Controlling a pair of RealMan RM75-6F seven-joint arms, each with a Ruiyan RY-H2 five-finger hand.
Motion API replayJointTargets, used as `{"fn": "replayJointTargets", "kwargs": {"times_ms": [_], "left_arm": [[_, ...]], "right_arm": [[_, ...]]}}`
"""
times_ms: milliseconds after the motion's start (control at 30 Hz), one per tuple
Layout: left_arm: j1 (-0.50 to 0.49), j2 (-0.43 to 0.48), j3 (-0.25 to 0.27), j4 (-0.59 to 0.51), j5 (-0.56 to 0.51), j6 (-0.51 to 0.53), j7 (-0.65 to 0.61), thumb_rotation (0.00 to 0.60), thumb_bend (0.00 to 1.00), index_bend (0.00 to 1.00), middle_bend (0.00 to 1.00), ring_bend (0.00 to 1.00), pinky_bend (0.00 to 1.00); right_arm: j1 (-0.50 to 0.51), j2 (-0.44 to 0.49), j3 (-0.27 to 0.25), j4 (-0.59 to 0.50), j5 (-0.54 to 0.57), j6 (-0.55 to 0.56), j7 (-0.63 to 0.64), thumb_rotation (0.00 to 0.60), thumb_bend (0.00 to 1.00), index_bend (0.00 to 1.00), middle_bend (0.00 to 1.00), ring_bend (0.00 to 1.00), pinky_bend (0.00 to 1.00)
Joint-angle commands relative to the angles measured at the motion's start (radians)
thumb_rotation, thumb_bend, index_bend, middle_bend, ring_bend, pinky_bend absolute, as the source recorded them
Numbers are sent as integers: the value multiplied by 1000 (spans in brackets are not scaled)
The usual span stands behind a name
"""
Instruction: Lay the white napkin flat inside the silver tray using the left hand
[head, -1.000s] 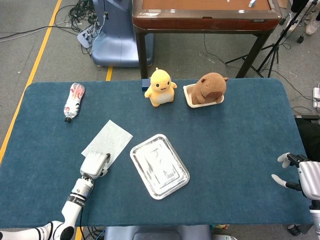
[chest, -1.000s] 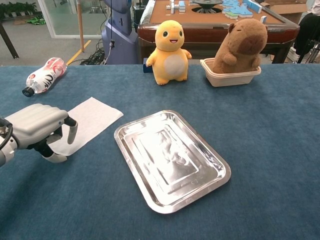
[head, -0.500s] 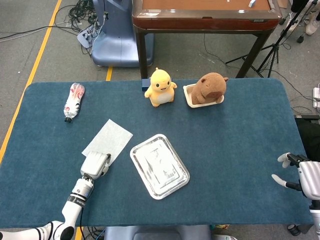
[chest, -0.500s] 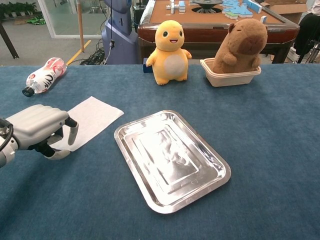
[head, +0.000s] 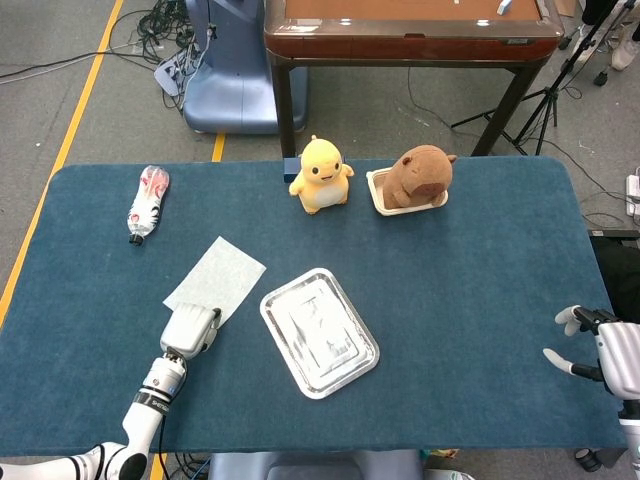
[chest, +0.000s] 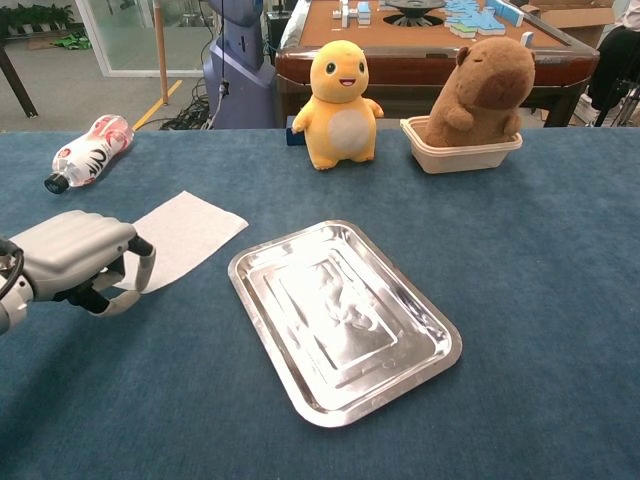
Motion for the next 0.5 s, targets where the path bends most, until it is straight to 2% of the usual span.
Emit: {"fn": "replayJointTargets", "kwargs": {"times_ms": [33,500], "left_arm": [[2,2,2,4,9,4,-11,600,428,602,1000,987,998],[8,36,8,8,101,49,-113,600,431,657,1000,991,998]], "right_arm": [[0,0,0,0,0,0,0,600,13,474,580,499,698],[-1,1,1,-1,1,3,1,600,12,474,580,499,698]]}}
